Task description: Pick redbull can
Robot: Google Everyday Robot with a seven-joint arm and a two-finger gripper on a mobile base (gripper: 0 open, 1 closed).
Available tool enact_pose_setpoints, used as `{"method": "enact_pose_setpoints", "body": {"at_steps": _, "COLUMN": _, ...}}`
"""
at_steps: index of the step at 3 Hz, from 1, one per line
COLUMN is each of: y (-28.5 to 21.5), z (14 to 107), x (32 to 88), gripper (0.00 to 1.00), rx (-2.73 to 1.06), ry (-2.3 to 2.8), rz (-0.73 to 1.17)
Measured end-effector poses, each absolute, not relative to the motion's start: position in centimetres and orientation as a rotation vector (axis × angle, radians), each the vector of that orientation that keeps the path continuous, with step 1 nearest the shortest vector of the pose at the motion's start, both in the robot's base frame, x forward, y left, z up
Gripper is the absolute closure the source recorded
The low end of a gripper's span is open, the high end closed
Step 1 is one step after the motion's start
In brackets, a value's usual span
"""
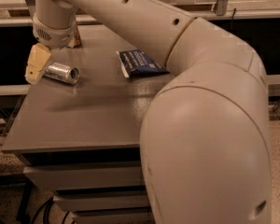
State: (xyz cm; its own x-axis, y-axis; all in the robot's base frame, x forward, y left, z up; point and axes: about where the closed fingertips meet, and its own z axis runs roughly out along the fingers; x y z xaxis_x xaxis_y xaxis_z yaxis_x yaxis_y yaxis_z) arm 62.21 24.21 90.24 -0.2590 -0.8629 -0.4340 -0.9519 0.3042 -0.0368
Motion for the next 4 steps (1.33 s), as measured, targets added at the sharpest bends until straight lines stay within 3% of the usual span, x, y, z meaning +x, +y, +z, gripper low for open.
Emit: {"method": "enact_pose_setpoints", "body": {"at_steps": 4, "y": 25.1, "z": 86.3, "x": 61.9, "gripper": 0.0, "rx": -1.611, "ry": 2.251, "rz": 0.396}}
